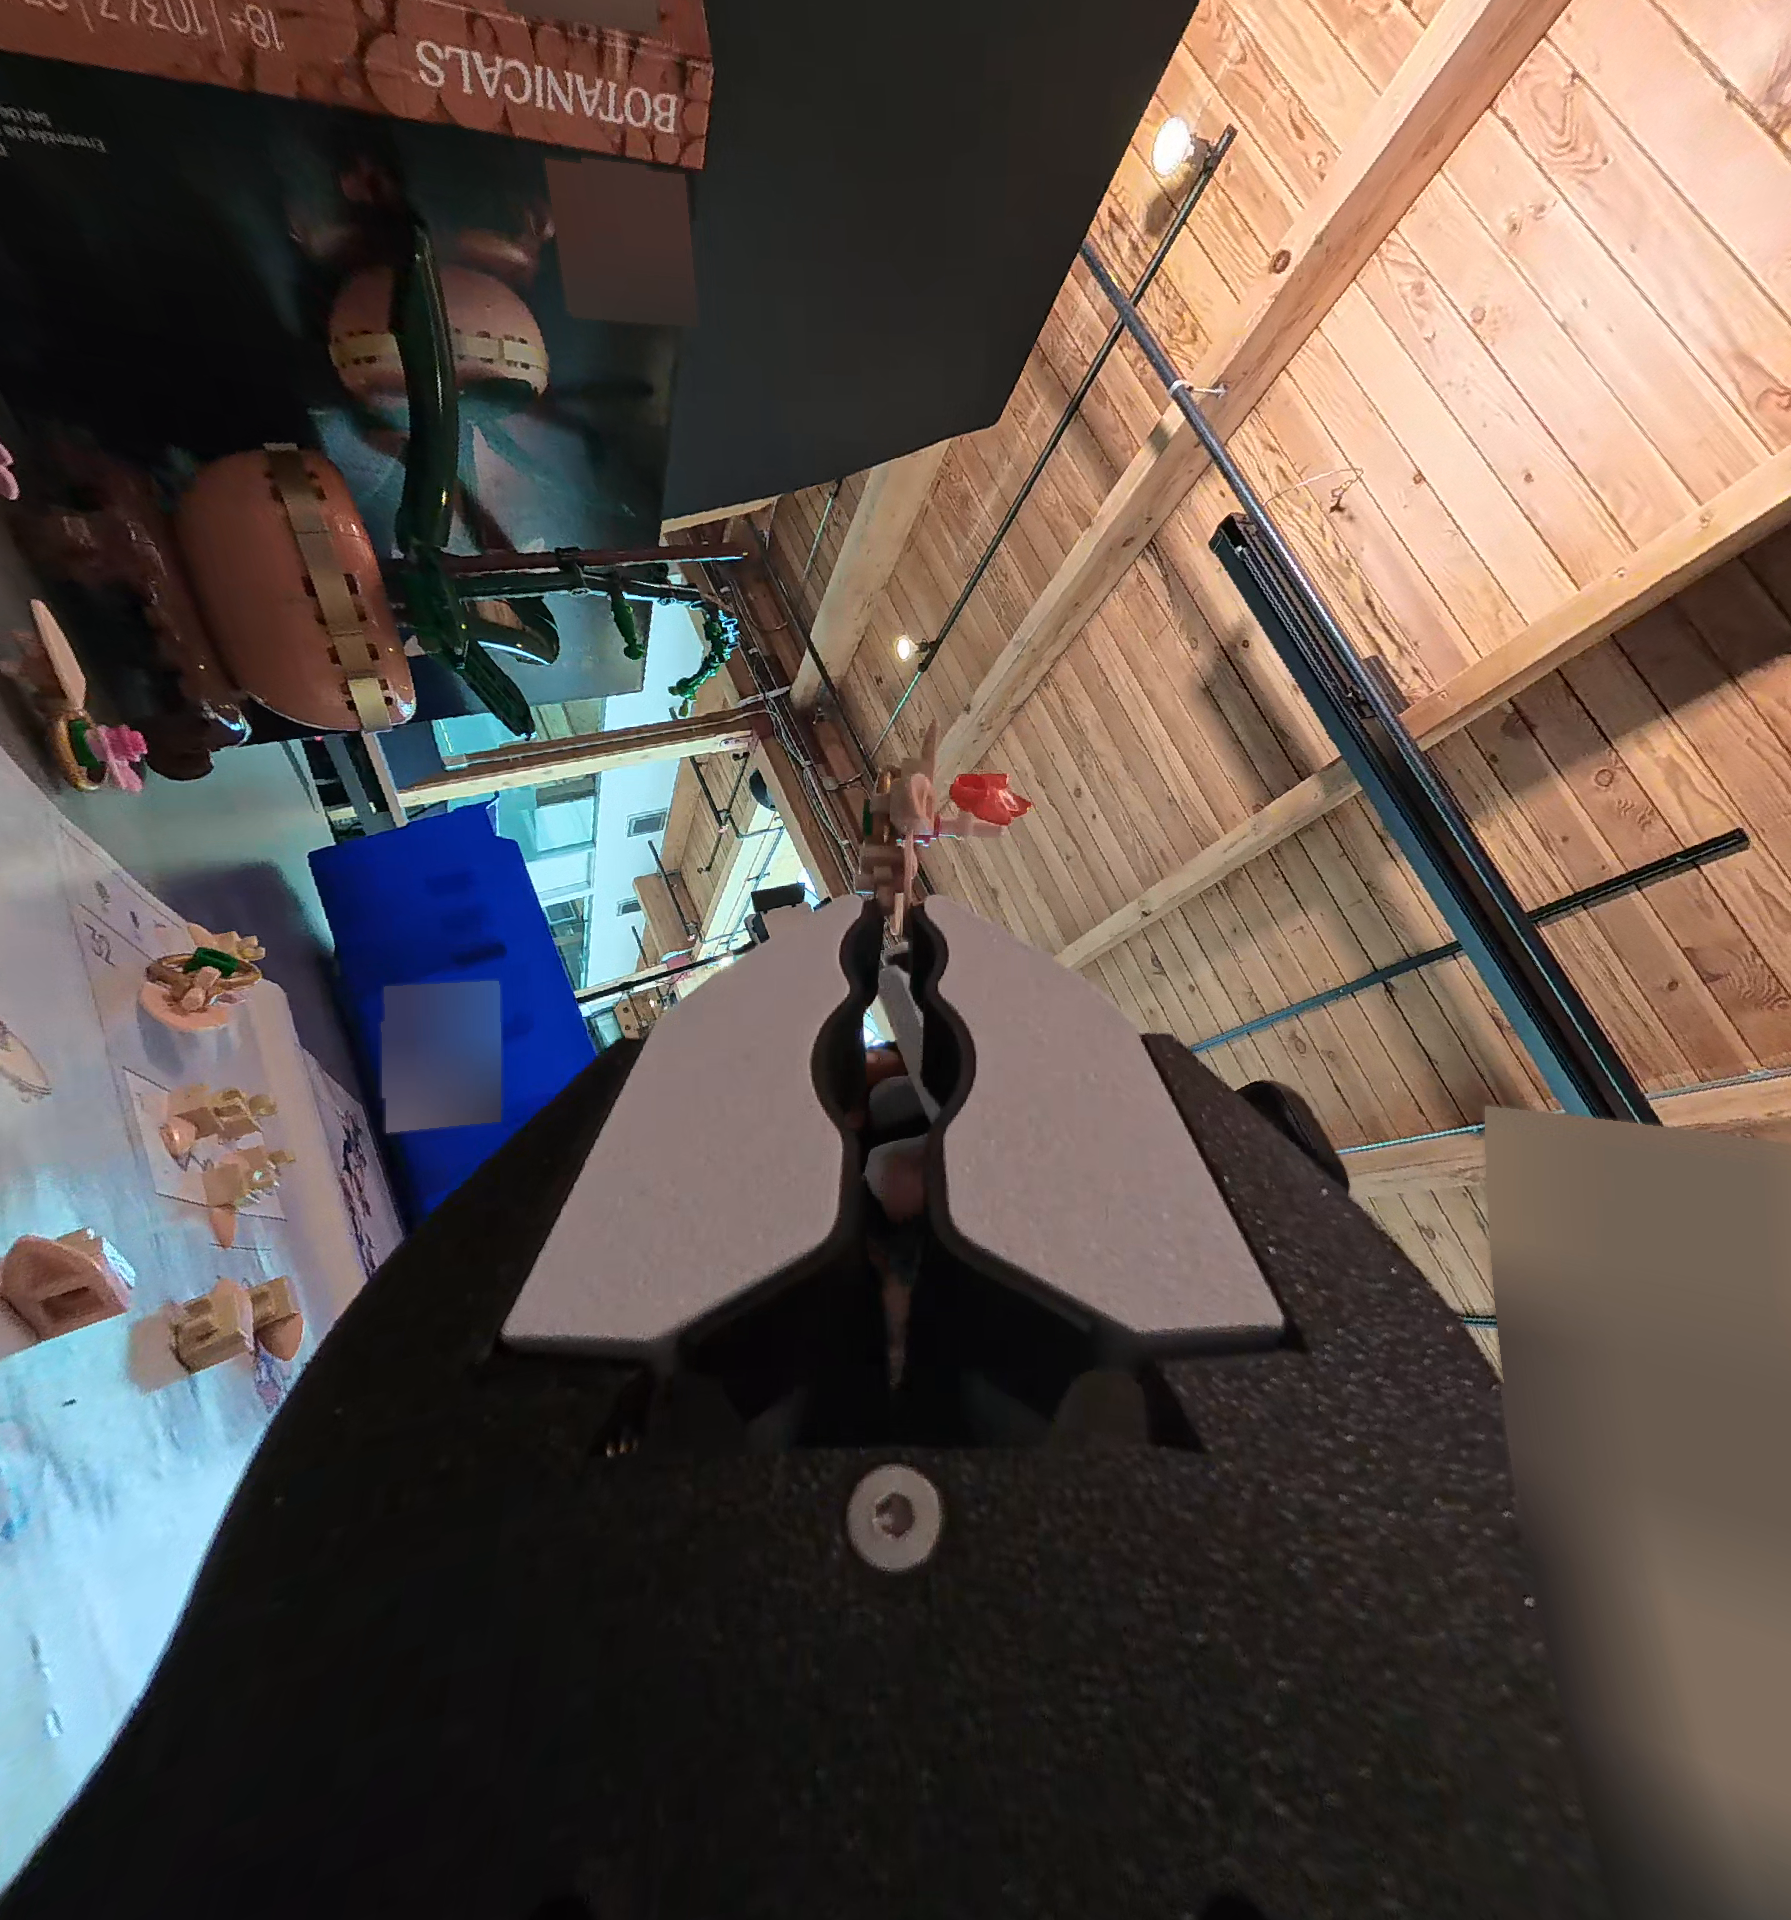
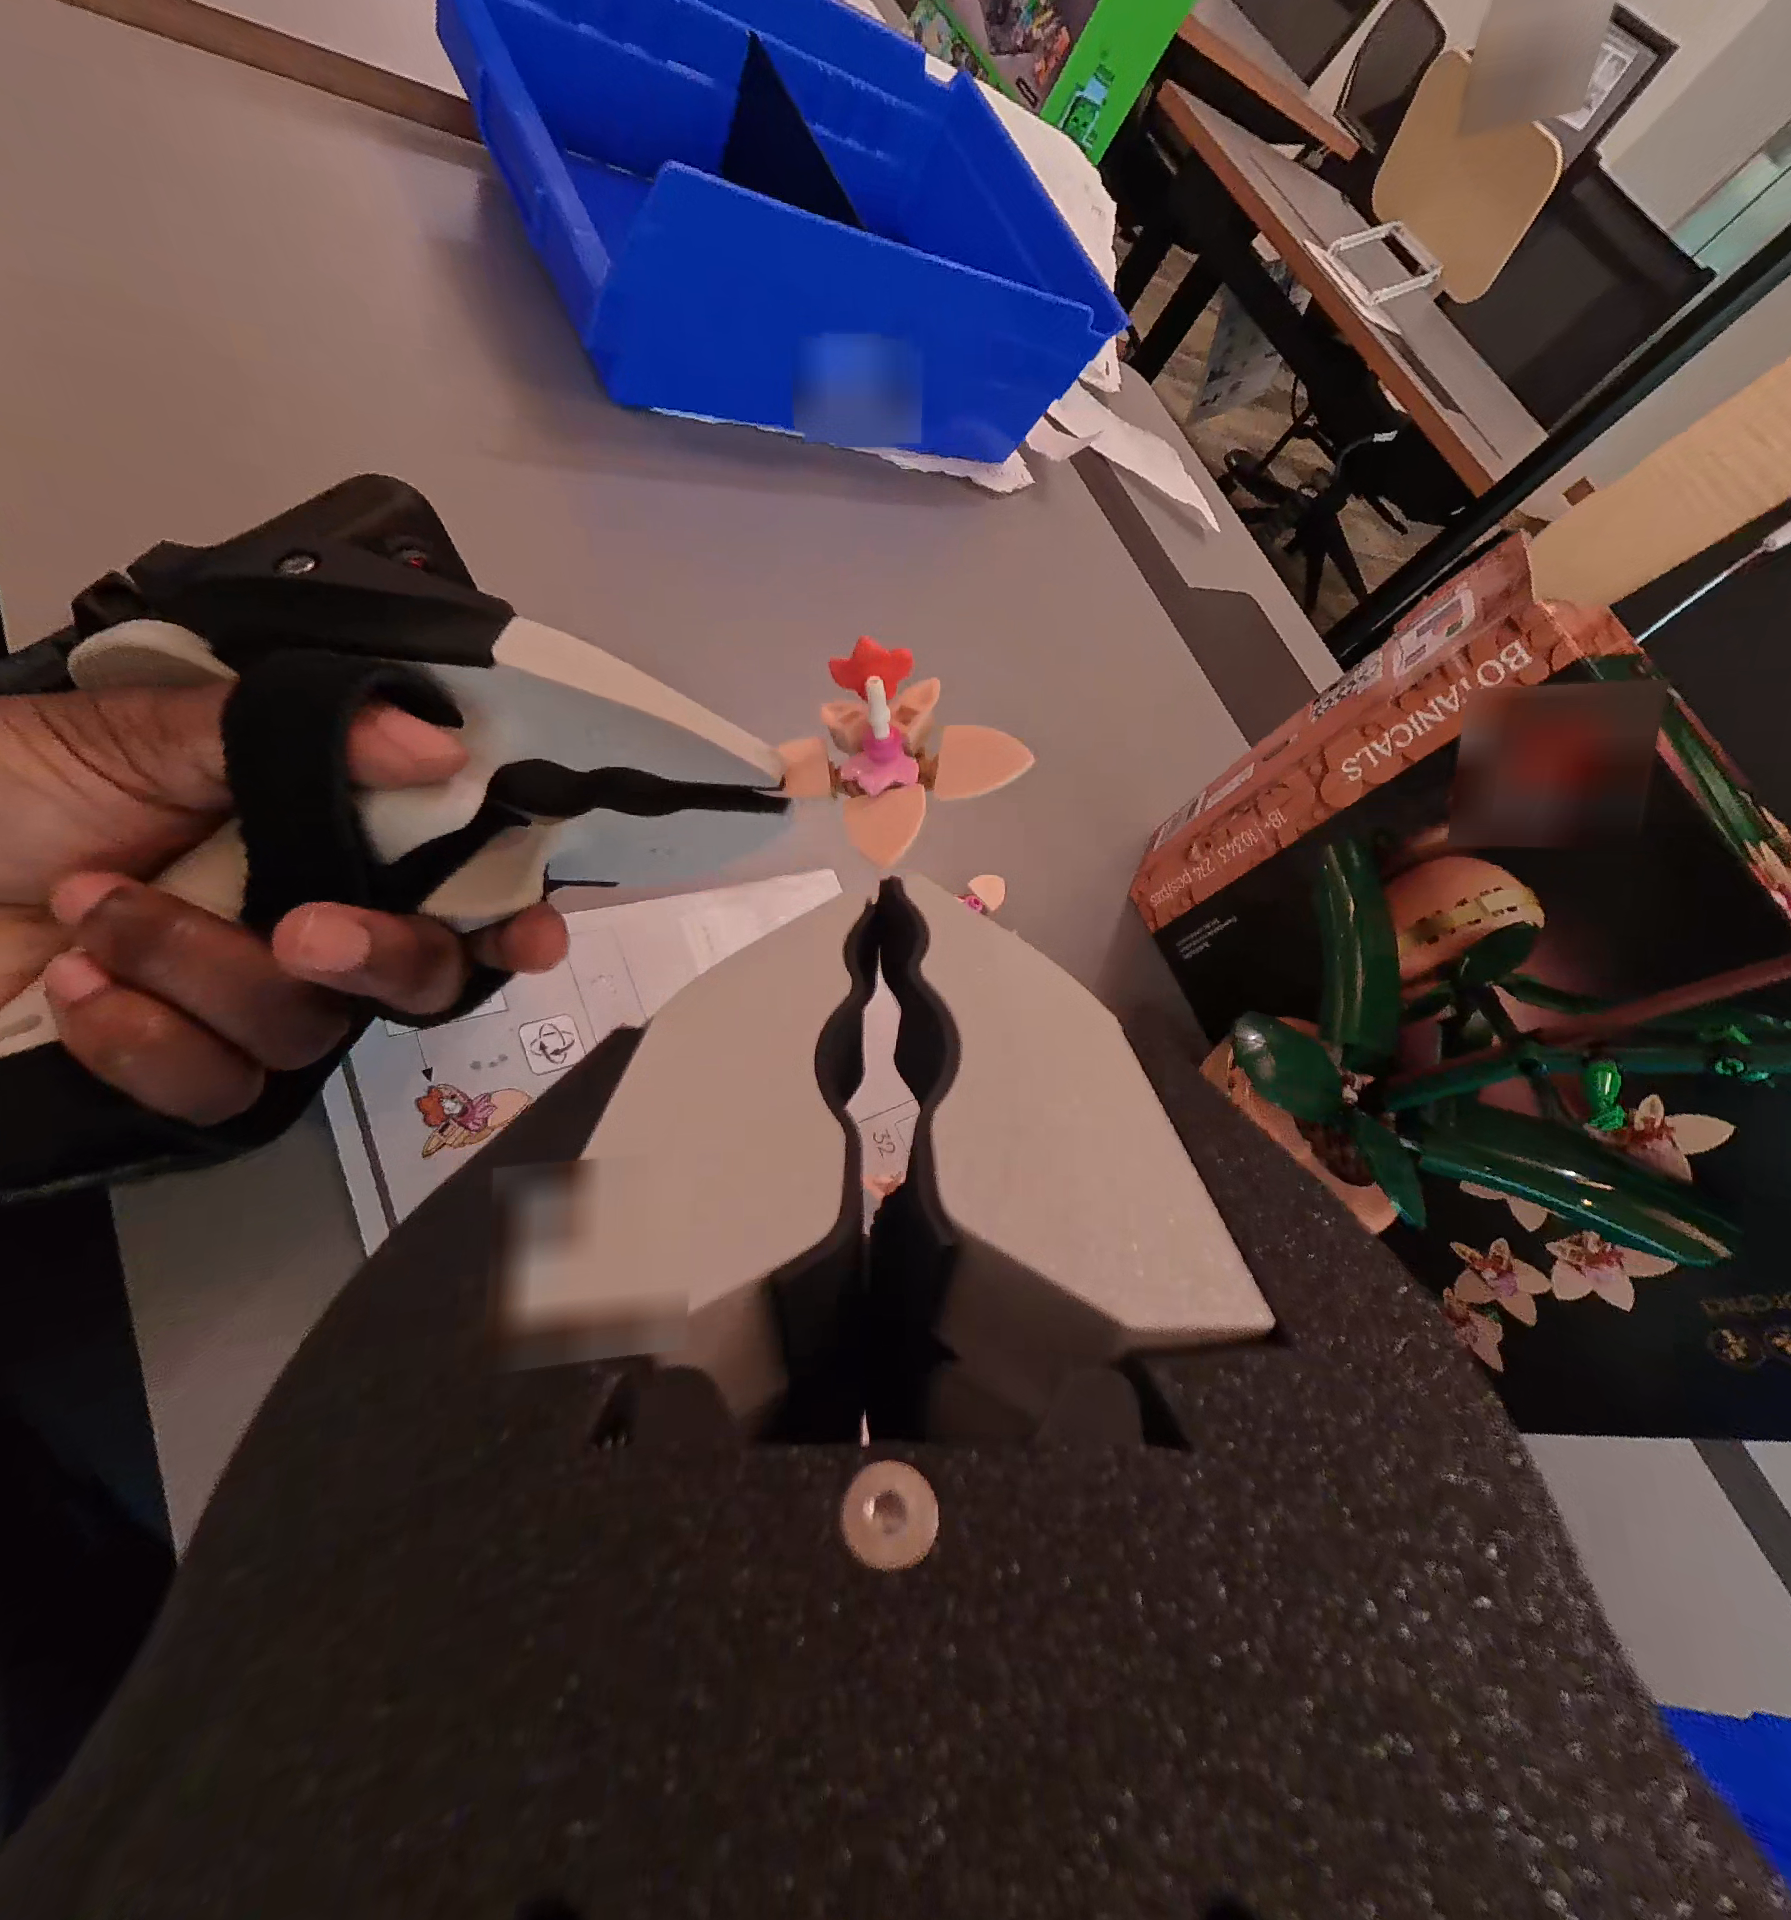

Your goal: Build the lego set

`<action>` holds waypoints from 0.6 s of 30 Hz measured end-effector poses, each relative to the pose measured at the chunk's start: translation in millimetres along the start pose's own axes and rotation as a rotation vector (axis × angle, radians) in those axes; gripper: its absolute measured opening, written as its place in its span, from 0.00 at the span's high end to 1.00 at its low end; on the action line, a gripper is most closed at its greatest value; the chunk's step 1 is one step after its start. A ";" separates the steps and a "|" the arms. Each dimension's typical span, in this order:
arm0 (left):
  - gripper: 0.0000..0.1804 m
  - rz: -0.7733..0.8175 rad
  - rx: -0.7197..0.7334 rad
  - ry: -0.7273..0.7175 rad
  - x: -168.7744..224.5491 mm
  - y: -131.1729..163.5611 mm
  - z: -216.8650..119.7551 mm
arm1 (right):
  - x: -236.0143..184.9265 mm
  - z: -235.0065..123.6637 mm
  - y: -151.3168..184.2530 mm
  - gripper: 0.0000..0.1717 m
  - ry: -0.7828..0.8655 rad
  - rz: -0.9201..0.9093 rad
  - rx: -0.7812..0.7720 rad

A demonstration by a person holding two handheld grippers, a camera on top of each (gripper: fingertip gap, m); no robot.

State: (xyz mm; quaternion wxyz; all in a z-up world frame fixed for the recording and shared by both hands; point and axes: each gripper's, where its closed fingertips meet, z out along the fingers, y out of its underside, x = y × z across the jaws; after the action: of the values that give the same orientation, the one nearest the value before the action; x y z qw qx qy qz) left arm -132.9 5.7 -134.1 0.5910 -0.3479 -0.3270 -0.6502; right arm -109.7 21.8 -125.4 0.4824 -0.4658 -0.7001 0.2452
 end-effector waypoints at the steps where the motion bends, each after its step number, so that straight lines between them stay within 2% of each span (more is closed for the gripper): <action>1: 0.97 0.000 -0.004 0.000 0.1 0.7 0.3 | 0.3 -1.0 1.0 1.00 0.000 0.007 0.004; 11: 0.97 0.035 -0.046 -0.029 -4.5 1.4 0.7 | 3.0 -1.1 2.0 1.00 0.004 0.006 0.001; 15: 0.97 0.304 -0.188 -0.202 -17.9 -6.1 -3.6 | 12.1 3.7 24.7 1.00 -0.020 0.049 -0.062; 18: 0.97 0.491 -0.339 -0.299 -16.6 -15.1 -11.5 | 24.6 18.0 66.7 0.91 -0.052 0.113 -0.183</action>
State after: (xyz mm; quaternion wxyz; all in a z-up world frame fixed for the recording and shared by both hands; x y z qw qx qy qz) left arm -147.7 6.4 -154.5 0.6094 -0.6012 -0.2035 -0.4753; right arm -100.7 75.3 -174.7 0.4048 -0.5404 -0.7044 0.2190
